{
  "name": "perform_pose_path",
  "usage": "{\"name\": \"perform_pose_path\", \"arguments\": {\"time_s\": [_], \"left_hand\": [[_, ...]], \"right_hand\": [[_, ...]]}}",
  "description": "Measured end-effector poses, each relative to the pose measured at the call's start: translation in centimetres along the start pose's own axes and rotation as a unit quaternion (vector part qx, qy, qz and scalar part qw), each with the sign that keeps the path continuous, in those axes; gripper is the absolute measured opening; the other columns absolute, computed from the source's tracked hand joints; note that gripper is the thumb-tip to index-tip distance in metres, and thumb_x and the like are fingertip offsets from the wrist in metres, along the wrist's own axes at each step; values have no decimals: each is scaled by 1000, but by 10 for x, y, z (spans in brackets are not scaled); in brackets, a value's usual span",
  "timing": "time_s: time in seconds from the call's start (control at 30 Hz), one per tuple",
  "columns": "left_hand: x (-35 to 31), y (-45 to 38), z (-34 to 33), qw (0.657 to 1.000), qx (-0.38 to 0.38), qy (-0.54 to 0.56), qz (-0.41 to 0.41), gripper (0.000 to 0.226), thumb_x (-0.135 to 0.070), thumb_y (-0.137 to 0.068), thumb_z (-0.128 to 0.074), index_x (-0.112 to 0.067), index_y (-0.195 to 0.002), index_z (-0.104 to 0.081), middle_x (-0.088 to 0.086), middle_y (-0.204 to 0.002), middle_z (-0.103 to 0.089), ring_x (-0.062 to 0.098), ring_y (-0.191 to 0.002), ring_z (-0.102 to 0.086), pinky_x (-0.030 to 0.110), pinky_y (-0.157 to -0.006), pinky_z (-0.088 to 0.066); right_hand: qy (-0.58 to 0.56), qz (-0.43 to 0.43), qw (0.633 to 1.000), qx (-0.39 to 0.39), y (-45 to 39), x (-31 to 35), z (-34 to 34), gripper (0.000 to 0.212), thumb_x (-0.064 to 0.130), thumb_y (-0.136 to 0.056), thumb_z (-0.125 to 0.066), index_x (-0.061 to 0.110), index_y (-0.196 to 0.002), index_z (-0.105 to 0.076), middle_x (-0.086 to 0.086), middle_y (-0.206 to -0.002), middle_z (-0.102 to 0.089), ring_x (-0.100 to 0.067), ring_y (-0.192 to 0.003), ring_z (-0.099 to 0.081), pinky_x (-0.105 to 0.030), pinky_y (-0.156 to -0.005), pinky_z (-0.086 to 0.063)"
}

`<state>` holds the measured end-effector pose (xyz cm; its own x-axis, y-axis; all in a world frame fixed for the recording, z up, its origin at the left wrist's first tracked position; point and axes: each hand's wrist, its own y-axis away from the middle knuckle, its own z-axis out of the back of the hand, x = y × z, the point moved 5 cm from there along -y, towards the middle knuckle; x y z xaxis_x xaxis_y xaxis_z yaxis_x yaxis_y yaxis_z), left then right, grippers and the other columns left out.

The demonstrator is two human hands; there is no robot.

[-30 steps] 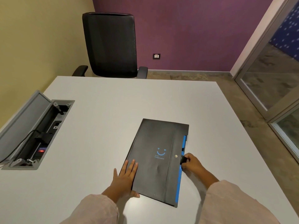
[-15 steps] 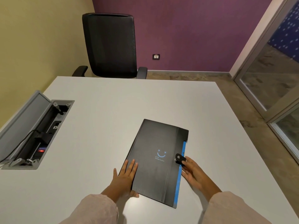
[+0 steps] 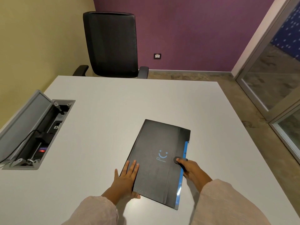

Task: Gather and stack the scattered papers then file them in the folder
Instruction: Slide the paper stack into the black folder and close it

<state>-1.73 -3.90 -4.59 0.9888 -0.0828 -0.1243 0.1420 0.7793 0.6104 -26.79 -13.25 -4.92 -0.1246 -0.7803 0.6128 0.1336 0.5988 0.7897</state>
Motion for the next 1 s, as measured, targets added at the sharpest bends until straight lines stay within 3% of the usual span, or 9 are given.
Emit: {"name": "perform_pose_path", "arguments": {"time_s": [0.2,0.4,0.5,0.57,0.63,0.7,0.83,0.9,1.0], "left_hand": [[2,-1,-1,1000,-5,-3,2,119,-69,-67,-57,-37,-117,45,11,-132,40,35,-126,35,65,-110,-5],[1,-1,0,1000,-16,2,4,114,-70,-65,-57,-35,-119,37,10,-132,40,33,-121,37,64,-110,-6],[1,5,5,999,-33,10,7,118,-69,-65,-60,-37,-117,41,13,-134,37,37,-124,33,66,-109,-9],[3,8,13,998,-51,-21,23,128,-83,-50,-55,-25,-135,20,16,-152,4,40,-137,2,70,-95,-32],[16,-4,1,994,-75,-16,77,143,-95,-24,-40,-11,-138,-24,8,-139,-50,35,-130,-41,56,-63,-54],[21,-14,-9,989,-128,-21,78,138,-95,-15,-38,-13,-126,-46,3,-128,-55,30,-119,-50,49,-56,-56],[-1,-6,9,988,-145,-8,58,135,-86,-7,-58,-12,-119,-47,7,-113,-70,32,-103,-67,51,-71,-55],[-24,4,21,991,-127,-30,21,131,-79,-18,-69,-10,-127,-45,10,-124,-64,32,-118,-56,52,-86,-51],[-48,12,29,995,-89,-27,-25,94,-44,-80,-62,-18,-149,-3,12,-158,-5,37,-145,-4,49,-117,-11]], "right_hand": [[0,6,1000,9,2,1,0,38,-2,-81,-66,-15,-115,-53,-18,-93,-61,-25,-67,-58,-21,-39,-52],[34,6,999,-12,-4,0,-1,44,0,-79,-68,-14,-118,-53,-21,-102,-59,-34,-85,-59,-38,-69,-54],[5,22,1000,8,2,-2,-1,23,1,-81,-67,-8,-102,-60,-17,-97,-62,-28,-74,-60,-29,-54,-58],[31,49,998,39,10,-6,0,26,2,-83,-65,-3,-107,-58,-13,-93,-63,-24,-76,-61,-21,-49,-56],[79,77,992,67,16,-14,-1,41,-1,-81,-66,-2,-119,-50,-15,-103,-64,-26,-86,-64,-20,-55,-56],[139,71,984,86,22,-24,-2,61,-1,-78,-69,4,-130,-37,-20,-114,-61,-32,-97,-63,-27,-66,-57],[237,104,959,111,37,-29,-8,74,-10,-81,-59,11,-141,-23,-10,-102,-57,-17,-79,-59,-12,-51,-50],[237,113,957,125,42,-27,-18,73,-13,-81,-56,14,-141,-25,-9,-100,-58,-16,-79,-59,-12,-50,-50],[218,100,959,153,49,-21,-39,71,-8,-83,-57,20,-142,-28,-10,-119,-57,-28,-104,-60,-37,-79,-58]]}}
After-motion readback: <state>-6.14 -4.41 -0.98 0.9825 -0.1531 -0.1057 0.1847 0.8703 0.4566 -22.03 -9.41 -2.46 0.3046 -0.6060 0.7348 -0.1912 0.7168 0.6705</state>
